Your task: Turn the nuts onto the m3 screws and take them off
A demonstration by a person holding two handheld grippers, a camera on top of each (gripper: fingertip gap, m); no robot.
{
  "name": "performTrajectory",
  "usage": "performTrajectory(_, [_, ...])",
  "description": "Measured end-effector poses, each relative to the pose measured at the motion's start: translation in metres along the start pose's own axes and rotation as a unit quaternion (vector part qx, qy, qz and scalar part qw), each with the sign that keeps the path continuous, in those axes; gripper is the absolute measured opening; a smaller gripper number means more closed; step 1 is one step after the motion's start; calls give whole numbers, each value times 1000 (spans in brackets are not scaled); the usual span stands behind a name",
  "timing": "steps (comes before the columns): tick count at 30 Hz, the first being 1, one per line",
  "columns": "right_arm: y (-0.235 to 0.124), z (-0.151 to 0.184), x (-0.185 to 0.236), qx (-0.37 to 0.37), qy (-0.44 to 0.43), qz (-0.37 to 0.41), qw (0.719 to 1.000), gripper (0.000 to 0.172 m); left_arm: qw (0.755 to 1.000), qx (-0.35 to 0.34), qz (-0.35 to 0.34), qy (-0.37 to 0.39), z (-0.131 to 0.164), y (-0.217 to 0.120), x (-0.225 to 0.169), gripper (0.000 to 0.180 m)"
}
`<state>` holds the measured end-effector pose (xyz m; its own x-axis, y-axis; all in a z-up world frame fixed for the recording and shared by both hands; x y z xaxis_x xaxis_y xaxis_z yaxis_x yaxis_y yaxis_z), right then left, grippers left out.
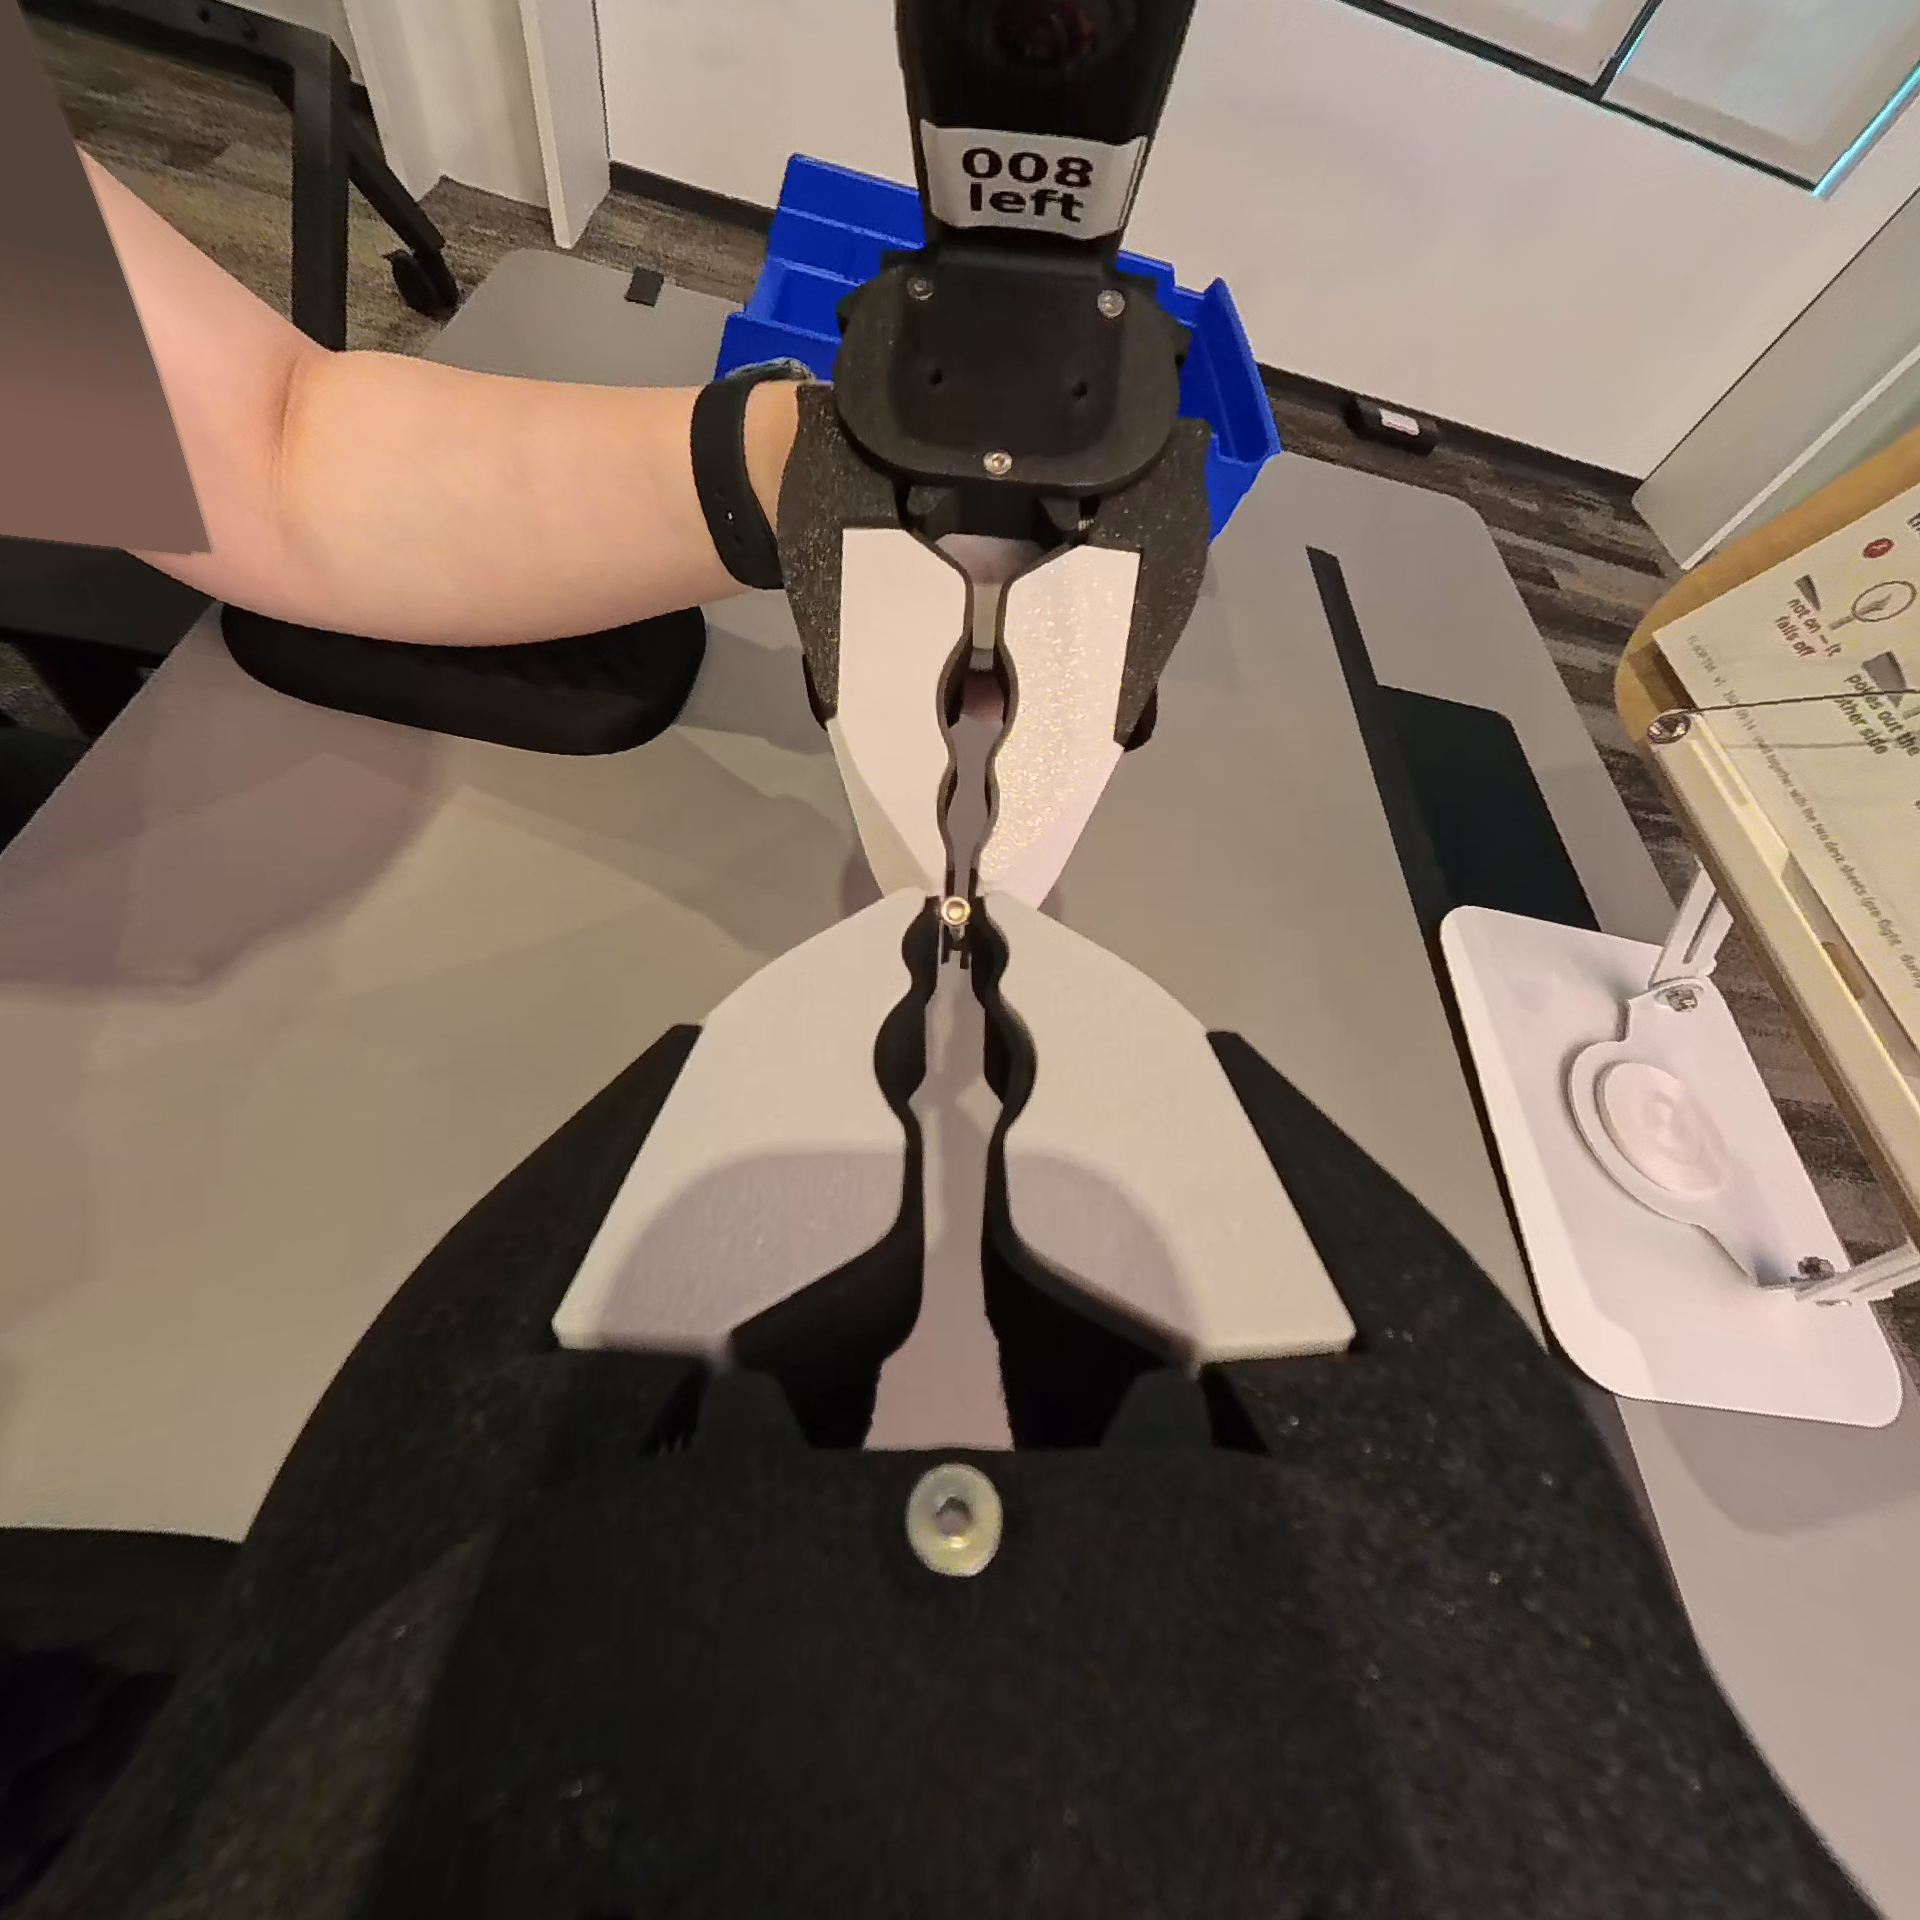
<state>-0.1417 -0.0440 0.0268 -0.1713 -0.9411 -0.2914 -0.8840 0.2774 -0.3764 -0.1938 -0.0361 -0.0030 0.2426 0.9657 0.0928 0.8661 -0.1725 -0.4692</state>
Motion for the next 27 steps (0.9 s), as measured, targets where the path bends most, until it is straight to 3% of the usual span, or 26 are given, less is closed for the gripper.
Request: performTrajectory(27, [11,-27,-36,-37,79,135,987,5,990,-63,-117,-45,-16,-30,30,2])
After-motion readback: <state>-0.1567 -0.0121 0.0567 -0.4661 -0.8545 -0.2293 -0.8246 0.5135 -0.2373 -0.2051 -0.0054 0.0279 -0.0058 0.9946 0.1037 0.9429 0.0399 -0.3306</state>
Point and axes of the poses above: each gripper's, where its closed fingertips meet, y out along the fingers, z out of its underside, x = y × z across the jaws, the point moved 3 cm from there along -y, back along the fingers, and after that the axes turned 9 degrees about z, right-handed, at the moved point
